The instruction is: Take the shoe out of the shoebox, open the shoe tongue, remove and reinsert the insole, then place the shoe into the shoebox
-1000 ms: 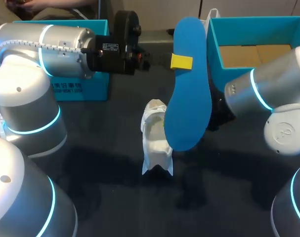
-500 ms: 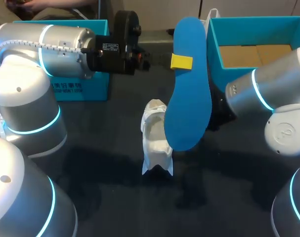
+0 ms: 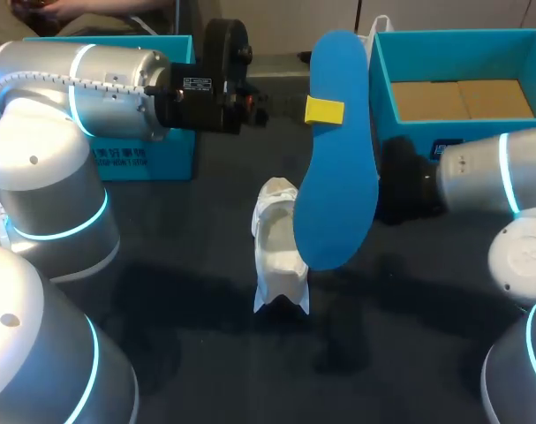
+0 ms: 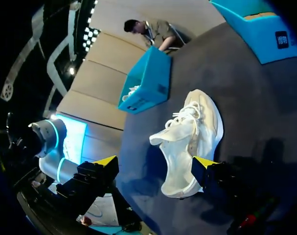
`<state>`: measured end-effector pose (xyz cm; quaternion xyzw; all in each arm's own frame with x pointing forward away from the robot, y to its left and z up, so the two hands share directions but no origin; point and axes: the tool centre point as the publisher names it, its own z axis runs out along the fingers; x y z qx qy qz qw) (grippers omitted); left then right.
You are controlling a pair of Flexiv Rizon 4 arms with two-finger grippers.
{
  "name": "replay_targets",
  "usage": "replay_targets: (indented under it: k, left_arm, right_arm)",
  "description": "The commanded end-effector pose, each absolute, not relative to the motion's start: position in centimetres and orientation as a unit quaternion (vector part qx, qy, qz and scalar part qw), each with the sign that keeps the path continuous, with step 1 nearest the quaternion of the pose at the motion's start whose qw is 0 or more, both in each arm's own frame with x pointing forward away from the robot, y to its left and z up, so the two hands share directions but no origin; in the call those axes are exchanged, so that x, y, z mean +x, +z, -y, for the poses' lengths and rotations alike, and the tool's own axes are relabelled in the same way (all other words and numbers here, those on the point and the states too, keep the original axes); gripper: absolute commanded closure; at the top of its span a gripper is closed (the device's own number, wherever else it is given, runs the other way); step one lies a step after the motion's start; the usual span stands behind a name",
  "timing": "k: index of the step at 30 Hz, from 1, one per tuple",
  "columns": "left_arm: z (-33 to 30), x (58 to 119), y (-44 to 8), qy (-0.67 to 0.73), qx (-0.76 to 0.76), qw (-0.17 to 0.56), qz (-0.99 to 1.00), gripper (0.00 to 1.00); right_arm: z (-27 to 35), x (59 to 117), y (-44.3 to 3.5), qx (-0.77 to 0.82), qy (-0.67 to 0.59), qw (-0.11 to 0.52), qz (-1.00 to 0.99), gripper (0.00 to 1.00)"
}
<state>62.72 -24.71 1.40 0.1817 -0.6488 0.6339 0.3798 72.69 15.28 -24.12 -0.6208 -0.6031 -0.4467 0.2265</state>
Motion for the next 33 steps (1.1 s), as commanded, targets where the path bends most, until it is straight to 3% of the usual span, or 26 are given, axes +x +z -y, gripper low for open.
replay_targets:
  k: [1, 23, 33]
  left_arm:
    - [24.8, 62.7, 1.3, 0.634, 0.182, 0.379, 0.649, 1.0]
    - [24.8, 62.7, 1.3, 0.634, 0.182, 0.379, 0.649, 1.0]
    - [22.6, 63.6, -0.9, 0.626, 0.054, 0.285, 0.724, 1.0]
  right_arm:
    - [-13.7, 71.9, -22.8, -0.578, -0.5, 0.283, 0.579, 0.0]
    - [-9.1, 74.2, -15.7, -0.54, -0.493, 0.379, 0.568, 0.0]
    - [-8.9, 74.7, -12.9, -0.528, -0.501, 0.39, 0.564, 0.0]
